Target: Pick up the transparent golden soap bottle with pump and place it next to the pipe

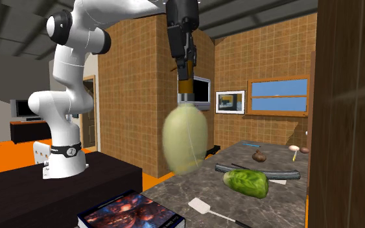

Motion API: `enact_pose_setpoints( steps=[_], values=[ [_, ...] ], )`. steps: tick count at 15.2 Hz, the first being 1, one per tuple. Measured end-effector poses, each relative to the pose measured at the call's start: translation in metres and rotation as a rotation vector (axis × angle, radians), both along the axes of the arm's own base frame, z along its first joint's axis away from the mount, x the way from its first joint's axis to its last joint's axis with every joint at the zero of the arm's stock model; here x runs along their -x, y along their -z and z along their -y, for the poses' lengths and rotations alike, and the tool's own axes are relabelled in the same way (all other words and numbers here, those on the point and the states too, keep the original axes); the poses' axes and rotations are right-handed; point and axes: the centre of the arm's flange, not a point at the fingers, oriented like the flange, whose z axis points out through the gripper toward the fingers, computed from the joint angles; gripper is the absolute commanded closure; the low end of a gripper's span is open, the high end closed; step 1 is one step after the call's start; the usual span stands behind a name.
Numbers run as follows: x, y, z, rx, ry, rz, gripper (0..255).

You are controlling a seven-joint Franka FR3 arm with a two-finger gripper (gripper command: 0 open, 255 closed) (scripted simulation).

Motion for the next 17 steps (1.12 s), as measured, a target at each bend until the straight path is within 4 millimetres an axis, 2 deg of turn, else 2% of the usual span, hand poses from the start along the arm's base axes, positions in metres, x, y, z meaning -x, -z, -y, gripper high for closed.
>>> enact_pose_setpoints(
  steps=[14,17],
  values=[
    [-0.001,-0.072,0.000,0.000,0.000,0.000,255],
    [0.007,-0.067,-0.027,0.000,-0.001,-0.001,255]
  ],
)
